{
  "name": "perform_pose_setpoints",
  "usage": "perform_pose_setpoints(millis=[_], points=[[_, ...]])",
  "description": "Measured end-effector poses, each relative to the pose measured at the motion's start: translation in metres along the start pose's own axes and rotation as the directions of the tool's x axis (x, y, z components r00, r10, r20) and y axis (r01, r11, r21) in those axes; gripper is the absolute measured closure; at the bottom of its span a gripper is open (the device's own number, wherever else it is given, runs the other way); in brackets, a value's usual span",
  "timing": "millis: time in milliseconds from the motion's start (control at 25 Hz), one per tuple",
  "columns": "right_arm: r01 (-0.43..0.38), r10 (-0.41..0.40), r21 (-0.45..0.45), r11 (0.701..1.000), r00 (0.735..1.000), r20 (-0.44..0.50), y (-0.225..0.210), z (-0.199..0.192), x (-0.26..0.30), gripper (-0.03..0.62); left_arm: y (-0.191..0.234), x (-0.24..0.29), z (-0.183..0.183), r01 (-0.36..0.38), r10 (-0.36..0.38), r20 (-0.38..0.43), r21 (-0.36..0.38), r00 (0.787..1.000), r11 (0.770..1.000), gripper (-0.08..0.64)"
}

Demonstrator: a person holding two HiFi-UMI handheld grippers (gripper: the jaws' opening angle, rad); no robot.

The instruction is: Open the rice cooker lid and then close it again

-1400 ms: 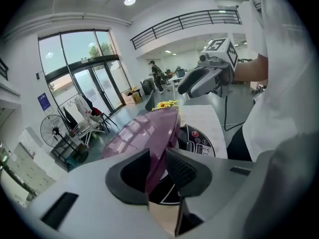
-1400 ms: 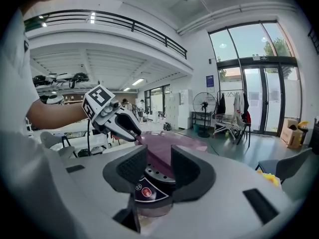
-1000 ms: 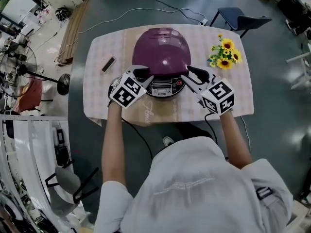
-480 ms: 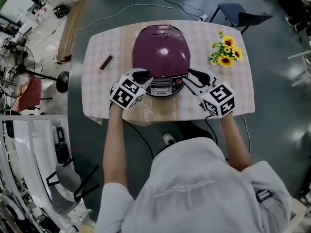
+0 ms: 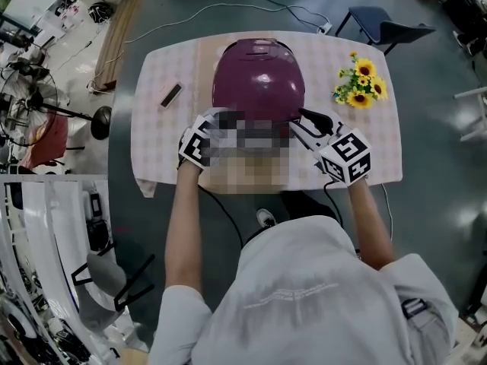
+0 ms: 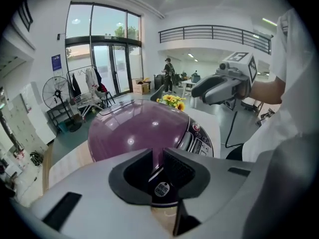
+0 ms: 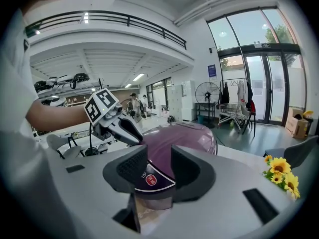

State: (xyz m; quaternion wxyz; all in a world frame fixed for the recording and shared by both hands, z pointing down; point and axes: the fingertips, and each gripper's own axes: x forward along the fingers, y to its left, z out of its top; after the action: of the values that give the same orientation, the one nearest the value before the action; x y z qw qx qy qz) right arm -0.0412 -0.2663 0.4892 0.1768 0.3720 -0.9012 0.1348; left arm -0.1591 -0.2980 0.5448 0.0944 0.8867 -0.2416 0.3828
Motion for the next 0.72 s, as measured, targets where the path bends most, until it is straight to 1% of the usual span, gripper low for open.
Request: perform_pose_setpoints(millis=[80,280,400,520,640,720], points=[[-0.001,0.001,-0.002,1.0,1.0,-0.002,0.0003,-0.0007,0.0017,0.43,-0.0005,0.0021,-0.0009,-0.004,0.005,-0.016,0.011,1.0,1.0,0.486],[-0.006,0.006,-0.008,1.0,1.0,-0.013,0.002,-0.0013,0.0051,0.43,0.0008,0.0019,-0.0015,0.008,-0.008,-0.031,-0.017,0.999,1.0,0.486],[-0.009,0.009,-0.008,1.0,1.0,-0.017,0.0033,-0.0038,0.006,0.428,0.0005,0.0033,-0.0027,0.027,-0.029,-0.059,-0.025,0.998,0.999,0.488],[-0.009,0.009,-0.008,1.0,1.0,-0.023,0.0045,-0.0058,0.0064,0.43,-0.0006,0.0041,-0.0032,0.038,-0.039,-0.092,-0.012,0.995,0.999,0.488],[-0.009,0.009,-0.01,1.0,1.0,-0.024,0.0051,-0.0047,0.0068,0.43,-0.0004,0.0036,-0.0026,0.02,-0.02,-0.107,-0.001,0.994,1.0,0.488],[-0.009,0.009,-0.011,1.0,1.0,-0.025,0.0054,-0.0047,0.0066,0.428,-0.0004,0.0038,-0.0023,0.0,-0.001,-0.102,-0.01,0.995,1.0,0.488]])
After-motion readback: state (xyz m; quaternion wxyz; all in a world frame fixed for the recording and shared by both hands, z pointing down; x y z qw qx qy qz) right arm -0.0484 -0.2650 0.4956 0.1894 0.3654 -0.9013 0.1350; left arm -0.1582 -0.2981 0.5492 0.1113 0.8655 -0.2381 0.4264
